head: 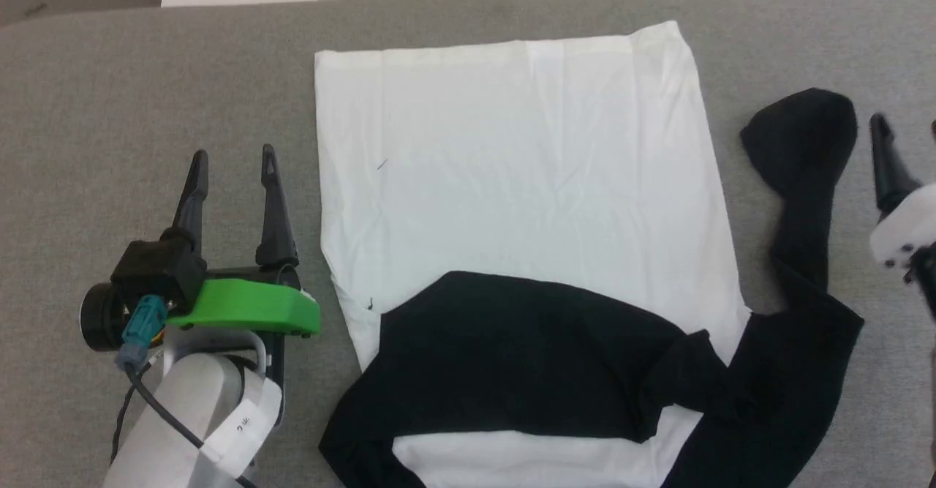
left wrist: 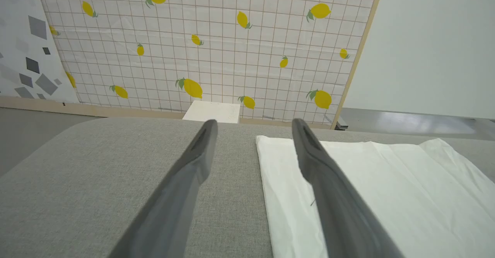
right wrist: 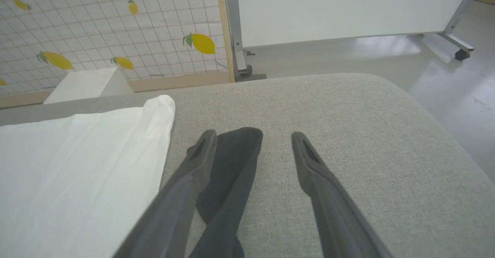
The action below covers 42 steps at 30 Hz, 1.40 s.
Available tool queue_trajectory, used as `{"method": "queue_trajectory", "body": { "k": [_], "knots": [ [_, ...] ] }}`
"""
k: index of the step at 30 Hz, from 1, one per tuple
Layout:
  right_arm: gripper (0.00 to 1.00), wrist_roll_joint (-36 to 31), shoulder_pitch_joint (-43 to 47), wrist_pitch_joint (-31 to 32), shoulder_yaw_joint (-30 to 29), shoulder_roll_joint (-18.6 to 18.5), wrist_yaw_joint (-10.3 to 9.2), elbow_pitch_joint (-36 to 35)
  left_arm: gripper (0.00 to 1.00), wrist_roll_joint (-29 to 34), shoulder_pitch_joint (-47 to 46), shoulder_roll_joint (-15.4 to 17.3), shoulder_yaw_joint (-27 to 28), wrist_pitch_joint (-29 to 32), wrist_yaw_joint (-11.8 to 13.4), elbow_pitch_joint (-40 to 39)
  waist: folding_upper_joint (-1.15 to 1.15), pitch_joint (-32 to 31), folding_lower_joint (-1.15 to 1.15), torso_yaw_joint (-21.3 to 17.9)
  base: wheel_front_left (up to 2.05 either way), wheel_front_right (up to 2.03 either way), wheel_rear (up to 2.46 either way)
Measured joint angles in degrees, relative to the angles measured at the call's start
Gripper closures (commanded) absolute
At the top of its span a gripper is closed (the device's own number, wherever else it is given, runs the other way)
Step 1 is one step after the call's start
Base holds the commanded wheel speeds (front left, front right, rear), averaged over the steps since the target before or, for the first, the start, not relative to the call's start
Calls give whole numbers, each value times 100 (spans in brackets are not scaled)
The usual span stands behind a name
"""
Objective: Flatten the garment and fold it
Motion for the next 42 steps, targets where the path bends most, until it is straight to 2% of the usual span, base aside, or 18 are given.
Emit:
{"method": "queue_trajectory", "body": {
  "k": [5, 10, 18, 19, 20, 22, 23, 25, 30, 33, 38, 42],
  "knots": [
    [0, -264, -909, 367, -324, -229, 0, 914, 0, 333, 99, -389, 480, 0, -269, -164, 0, 290, 0, 126, 0, 0, 0],
    [0, -511, -1538, 776, -374, -509, 0, 1562, 0, 649, 112, -736, 798, 0, -557, -181, 0, 587, 0, 287, 0, 0, 0],
    [0, -457, -1947, 1809, 76, -744, 1, 2113, 0, 1013, 109, -1112, 1124, 0, -917, -138, 0, 932, 0, 508, 0, 0, 0],
    [12, -408, -1979, 1927, 153, -781, 0, 2126, 0, 1056, 109, -1147, 1157, 0, -950, -132, 0, 962, 0, 526, 0, 0, 0],
    [35, -337, -2016, 2061, 237, -815, 0, 2138, 0, 1081, 109, -1184, 1182, 0, -985, -119, 0, 988, 0, 540, 0, 0, 0],
    [69, -224, -2050, 2295, 377, -878, 0, 2128, 0, 1123, 109, -1247, 1212, 0, -1051, -78, 0, 1022, 1, 555, 0, 0, 0],
    [76, -169, -2072, 2407, 454, -910, 1, 2113, 0, 1137, 109, -1263, 1229, 0, -1074, -55, 0, 1036, 0, 557, 0, 0, 0],
    [100, -67, -2121, 2564, 565, -976, 1, 2082, 0, 1163, 109, -1296, 1265, 0, -1111, -19, 0, 1057, 0, 555, 0, 0, 0],
    [100, 129, -2108, 2699, 656, -1093, 1, 1981, 0, 1229, 109, -1402, 1312, 0, -1218, 83, 0, 1032, 1, 549, 0, 0, 0],
    [100, 125, -2004, 2294, 555, -1123, 1, 1846, 0, 1312, 114, -1429, 1335, 0, -1281, 183, 0, 951, 0, 541, 0, 0, 0],
    [100, -1, -1641, 1522, 24, -1069, 0, 1517, 0, 1319, 214, -1473, 1434, 0, -1357, 315, 0, 695, 0, 522, 0, 0, 0],
    [100, -215, -1118, 1329, -269, -853, 0, 773, 0, 1319, 454, -1496, 1538, 0, -1414, 400, 0, 428, 0, 470, 0, 0, 0]
  ]
}}
